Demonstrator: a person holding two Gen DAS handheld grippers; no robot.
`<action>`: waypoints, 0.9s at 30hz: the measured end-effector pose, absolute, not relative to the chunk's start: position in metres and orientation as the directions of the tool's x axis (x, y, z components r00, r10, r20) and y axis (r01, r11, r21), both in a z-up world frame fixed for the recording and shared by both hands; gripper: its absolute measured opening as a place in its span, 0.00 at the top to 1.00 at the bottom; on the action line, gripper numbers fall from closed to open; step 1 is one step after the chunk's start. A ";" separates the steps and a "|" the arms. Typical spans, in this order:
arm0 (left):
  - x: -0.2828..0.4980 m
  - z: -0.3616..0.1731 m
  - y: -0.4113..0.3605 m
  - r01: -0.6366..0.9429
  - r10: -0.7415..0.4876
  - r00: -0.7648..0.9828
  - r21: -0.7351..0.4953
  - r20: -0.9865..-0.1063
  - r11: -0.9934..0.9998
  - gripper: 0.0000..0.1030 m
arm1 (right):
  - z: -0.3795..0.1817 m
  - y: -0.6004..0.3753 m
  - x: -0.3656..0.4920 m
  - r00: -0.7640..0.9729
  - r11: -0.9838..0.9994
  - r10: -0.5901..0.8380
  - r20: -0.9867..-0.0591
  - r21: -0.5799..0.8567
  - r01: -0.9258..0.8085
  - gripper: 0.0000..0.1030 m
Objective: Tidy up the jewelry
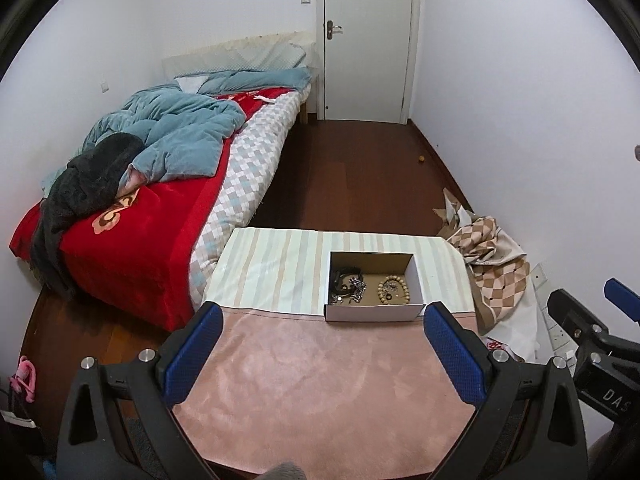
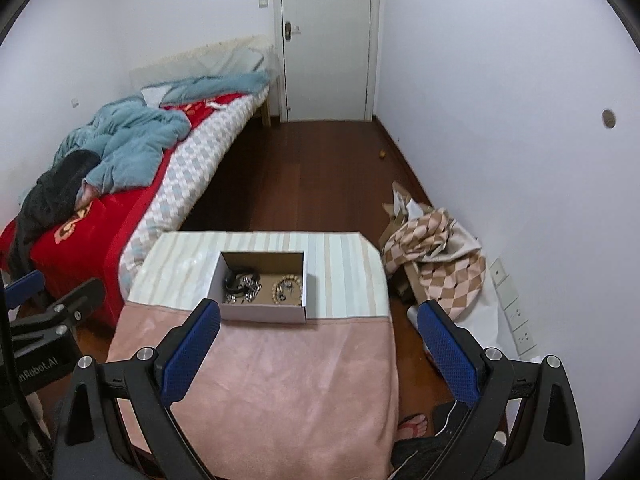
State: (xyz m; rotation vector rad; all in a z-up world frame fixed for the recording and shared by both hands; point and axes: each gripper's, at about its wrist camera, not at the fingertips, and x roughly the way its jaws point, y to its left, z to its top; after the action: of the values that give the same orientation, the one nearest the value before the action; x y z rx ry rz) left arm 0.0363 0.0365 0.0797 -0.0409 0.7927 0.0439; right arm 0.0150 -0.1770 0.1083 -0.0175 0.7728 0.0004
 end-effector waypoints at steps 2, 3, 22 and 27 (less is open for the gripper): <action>0.030 0.083 0.035 -0.053 0.016 0.705 -0.029 -0.709 0.998 0.01 | 0.119 -0.177 0.006 0.727 1.000 0.002 -0.687 -0.008 -0.011 0.01; 0.028 0.086 0.034 -0.051 0.014 0.704 -0.031 -0.710 0.998 0.01 | 0.123 -0.178 0.002 0.732 1.000 0.004 -0.681 -0.006 -0.012 0.00; 0.047 0.082 0.022 -0.057 0.030 0.665 -0.011 -0.746 0.998 0.01 | 0.125 -0.188 0.011 0.717 1.000 -0.006 -0.697 0.011 0.019 0.00; 0.060 0.081 0.022 -0.066 0.037 0.668 -0.010 -0.743 0.998 0.01 | 0.117 -0.186 0.030 0.708 1.000 -0.020 -0.706 -0.001 0.028 0.00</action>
State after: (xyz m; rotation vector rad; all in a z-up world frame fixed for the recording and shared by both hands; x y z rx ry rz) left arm 0.0599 0.0220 0.0808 -0.0370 0.8371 0.0579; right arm 0.0298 -0.1864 0.1175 0.0103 0.7841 -0.0268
